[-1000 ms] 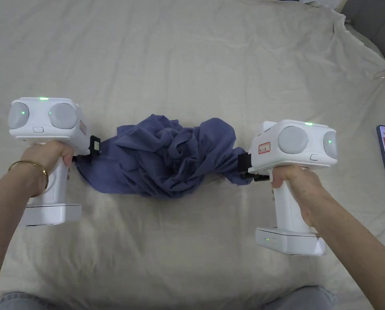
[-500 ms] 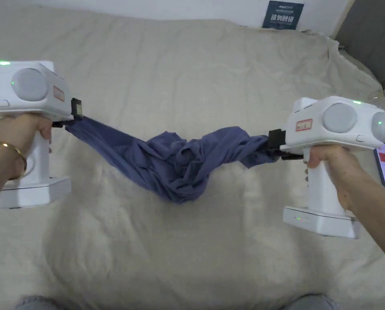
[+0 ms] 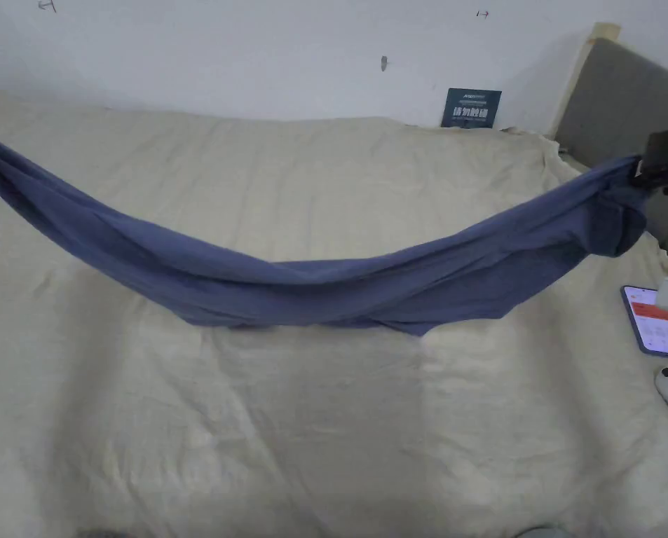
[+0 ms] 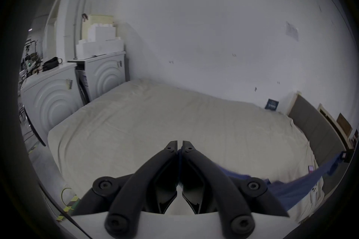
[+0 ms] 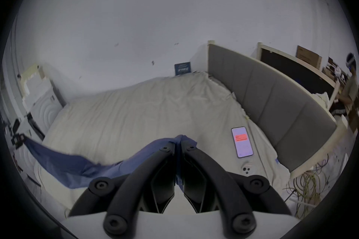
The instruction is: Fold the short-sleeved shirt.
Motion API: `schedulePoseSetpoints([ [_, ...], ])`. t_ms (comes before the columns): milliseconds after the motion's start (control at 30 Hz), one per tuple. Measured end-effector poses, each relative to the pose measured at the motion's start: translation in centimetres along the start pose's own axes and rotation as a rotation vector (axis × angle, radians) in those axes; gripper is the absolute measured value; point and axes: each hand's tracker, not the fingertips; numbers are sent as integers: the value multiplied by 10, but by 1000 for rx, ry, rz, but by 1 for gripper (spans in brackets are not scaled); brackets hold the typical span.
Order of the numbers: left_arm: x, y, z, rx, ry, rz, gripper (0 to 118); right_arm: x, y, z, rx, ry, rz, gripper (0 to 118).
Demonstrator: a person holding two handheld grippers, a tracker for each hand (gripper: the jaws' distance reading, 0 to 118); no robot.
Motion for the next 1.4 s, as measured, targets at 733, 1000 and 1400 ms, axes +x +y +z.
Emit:
schedulePoseSetpoints([
  [733,-23,83,28,150,67,123,0,7,59,67,154,-87,-36,3],
  [1000,19,136,-42,184,122,63,0,-45,122,6,151,-179,16,3],
  [1400,95,213,-185,290,157,-13,0,-64,259,-100,354,-352,29,3],
])
